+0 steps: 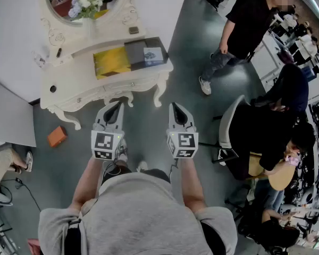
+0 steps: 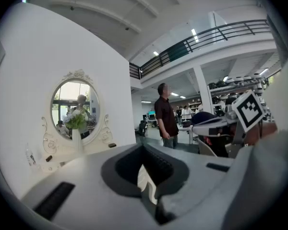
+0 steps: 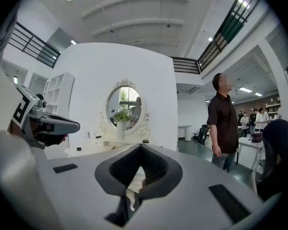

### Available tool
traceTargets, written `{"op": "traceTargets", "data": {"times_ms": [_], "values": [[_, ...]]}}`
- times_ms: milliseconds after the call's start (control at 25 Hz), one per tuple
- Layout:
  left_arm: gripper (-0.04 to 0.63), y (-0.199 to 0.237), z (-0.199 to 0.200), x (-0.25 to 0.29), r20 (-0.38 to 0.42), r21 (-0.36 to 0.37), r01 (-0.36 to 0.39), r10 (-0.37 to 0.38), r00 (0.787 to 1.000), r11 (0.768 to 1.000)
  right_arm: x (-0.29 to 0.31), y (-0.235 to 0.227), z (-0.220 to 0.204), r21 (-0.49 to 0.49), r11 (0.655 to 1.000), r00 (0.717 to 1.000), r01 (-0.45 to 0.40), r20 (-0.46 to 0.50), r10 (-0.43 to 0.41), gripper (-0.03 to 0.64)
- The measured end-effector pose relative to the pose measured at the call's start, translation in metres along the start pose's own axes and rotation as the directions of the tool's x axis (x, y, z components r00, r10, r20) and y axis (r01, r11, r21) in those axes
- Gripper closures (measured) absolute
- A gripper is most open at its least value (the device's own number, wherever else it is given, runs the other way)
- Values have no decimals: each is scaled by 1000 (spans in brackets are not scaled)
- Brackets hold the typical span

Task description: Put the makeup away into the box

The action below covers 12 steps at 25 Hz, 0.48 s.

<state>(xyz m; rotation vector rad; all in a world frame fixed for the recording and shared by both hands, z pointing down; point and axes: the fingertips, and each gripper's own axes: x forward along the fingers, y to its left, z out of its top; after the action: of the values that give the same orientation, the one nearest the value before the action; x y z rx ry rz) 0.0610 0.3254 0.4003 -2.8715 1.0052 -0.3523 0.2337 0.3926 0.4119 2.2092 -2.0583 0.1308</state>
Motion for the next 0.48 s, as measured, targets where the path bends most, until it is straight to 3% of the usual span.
{"op": "traceTargets", "data": {"times_ms": [480], "values": [[594, 41, -3, 65, -2, -14, 70, -70, 998, 997, 63, -16, 6, -17, 995, 995, 95, -20, -95, 604]]}}
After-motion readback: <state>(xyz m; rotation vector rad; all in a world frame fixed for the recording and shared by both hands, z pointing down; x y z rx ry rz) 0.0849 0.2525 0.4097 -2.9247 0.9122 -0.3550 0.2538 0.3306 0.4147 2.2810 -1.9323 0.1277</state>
